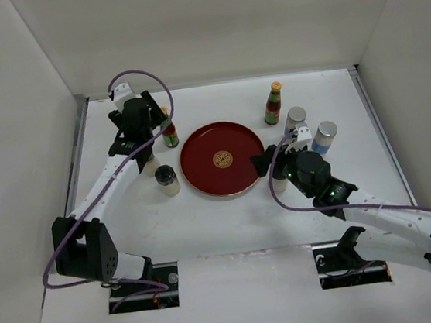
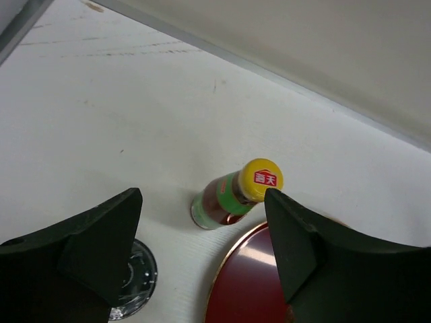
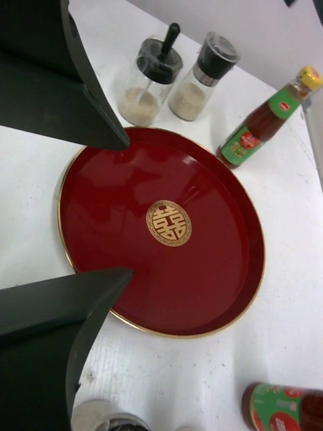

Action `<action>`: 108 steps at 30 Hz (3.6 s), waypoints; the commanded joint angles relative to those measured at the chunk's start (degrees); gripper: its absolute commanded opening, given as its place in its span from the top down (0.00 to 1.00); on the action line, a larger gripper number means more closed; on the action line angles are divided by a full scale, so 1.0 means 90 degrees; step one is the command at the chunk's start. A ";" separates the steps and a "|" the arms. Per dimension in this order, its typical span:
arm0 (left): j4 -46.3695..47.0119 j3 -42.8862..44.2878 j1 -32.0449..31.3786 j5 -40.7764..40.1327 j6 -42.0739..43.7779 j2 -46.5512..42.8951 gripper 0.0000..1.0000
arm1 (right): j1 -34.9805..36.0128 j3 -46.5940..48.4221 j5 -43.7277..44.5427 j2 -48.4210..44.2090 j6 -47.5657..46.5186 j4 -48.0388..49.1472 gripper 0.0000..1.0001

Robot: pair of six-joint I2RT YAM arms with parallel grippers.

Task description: Organize the condiment bottles

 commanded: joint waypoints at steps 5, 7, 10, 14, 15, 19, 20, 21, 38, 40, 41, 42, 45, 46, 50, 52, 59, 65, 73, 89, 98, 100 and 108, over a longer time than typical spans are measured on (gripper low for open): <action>0.0000 0.1072 -0.0362 0.0171 0.0559 0.0837 0.31 | 0.0175 0.0028 -0.0135 0.0098 -0.0005 0.0490 0.20; -0.0147 0.1307 -0.0371 0.0044 0.0579 0.1169 0.34 | 0.0175 0.0018 -0.0145 0.0078 0.0014 0.0490 0.19; -0.0196 0.1571 -0.0401 -0.0024 0.0627 0.1492 0.39 | 0.0175 -0.0001 -0.0145 0.0039 0.0005 0.0490 0.19; -0.0284 0.1864 -0.0450 -0.0103 0.0696 0.1815 0.45 | 0.0175 -0.0011 -0.0155 0.0029 -0.0005 0.0490 0.19; -0.0332 0.1942 -0.0459 -0.0112 0.0686 0.1902 0.46 | 0.0175 -0.0011 -0.0155 0.0019 -0.0005 0.0490 0.19; -0.0421 0.2108 -0.0508 -0.0142 0.0677 0.2176 0.49 | 0.0175 -0.0021 -0.0165 0.0010 0.0005 0.0490 0.19; -0.0421 0.2109 -0.0508 -0.0151 0.0657 0.2206 0.51 | 0.0175 -0.0021 -0.0165 0.0010 0.0005 0.0490 0.19; -0.0421 0.2109 -0.0508 -0.0152 0.0638 0.2235 0.53 | 0.0175 -0.0021 -0.0165 0.0019 0.0005 0.0490 0.19; -0.0479 0.2352 -0.0528 -0.0347 0.0647 0.1455 0.87 | 0.0175 -0.0021 -0.0165 0.0039 0.0034 0.0490 0.17; -0.0499 0.2440 -0.0557 -0.0347 0.0667 0.1337 0.88 | 0.0175 -0.0030 -0.0165 0.0019 0.0034 0.0490 0.17; -0.0518 0.2479 -0.0586 -0.0347 0.0686 0.1298 0.88 | 0.0175 -0.0031 -0.0165 0.0019 0.0034 0.0490 0.17; -0.0528 0.2499 -0.0615 -0.0347 0.0696 0.1240 0.88 | 0.0175 -0.0031 -0.0165 0.0010 0.0034 0.0490 0.17; -0.0509 0.2509 -0.0762 -0.0347 0.0696 0.1074 0.88 | 0.0175 -0.0031 -0.0165 0.0000 0.0034 0.0490 0.17; -0.0489 0.2509 -0.0830 -0.0347 0.0696 0.1015 0.88 | 0.0175 -0.0031 -0.0165 -0.0010 0.0034 0.0490 0.17; -0.0450 0.2567 -0.1152 -0.0279 0.0647 0.0907 0.88 | 0.0175 -0.0050 -0.0165 -0.0059 0.0063 0.0490 0.17; -0.0440 0.2655 -0.1337 -0.0220 0.0608 0.0985 0.88 | 0.0175 -0.0070 -0.0165 -0.0098 0.0063 0.0490 0.17; -0.0157 0.3114 -0.1875 -0.0112 0.0637 0.1814 0.88 | 0.0146 -0.0089 -0.0165 -0.0146 0.0073 0.0480 0.17; 0.0174 0.3456 -0.1924 -0.0044 0.0686 0.2420 0.88 | 0.0127 -0.0128 -0.0165 -0.0254 0.0073 0.0451 0.17; 0.0643 0.2754 -0.1914 0.0024 0.0696 0.2597 0.86 | 0.0127 -0.0119 -0.0155 -0.0235 0.0073 0.0422 0.17; 0.1482 0.1417 -0.2032 -0.0044 0.0579 0.1378 0.12 | -0.0029 0.0642 0.0206 -0.0196 0.0044 -0.0291 0.19; 0.2274 -0.1354 -0.1866 -0.0406 -0.0396 -0.1395 0.48 | -0.1288 0.2828 0.0314 0.1297 -0.0356 -0.1510 0.60; 0.2314 -0.1932 -0.1866 -0.0337 -0.0680 -0.1825 0.64 | -0.1639 0.3326 0.0392 0.1639 -0.0493 -0.1842 0.44; 0.2451 -0.3866 -0.2041 0.0239 -0.1530 -0.3368 0.70 | -0.2315 0.5007 0.0625 0.3279 -0.1069 -0.2644 0.12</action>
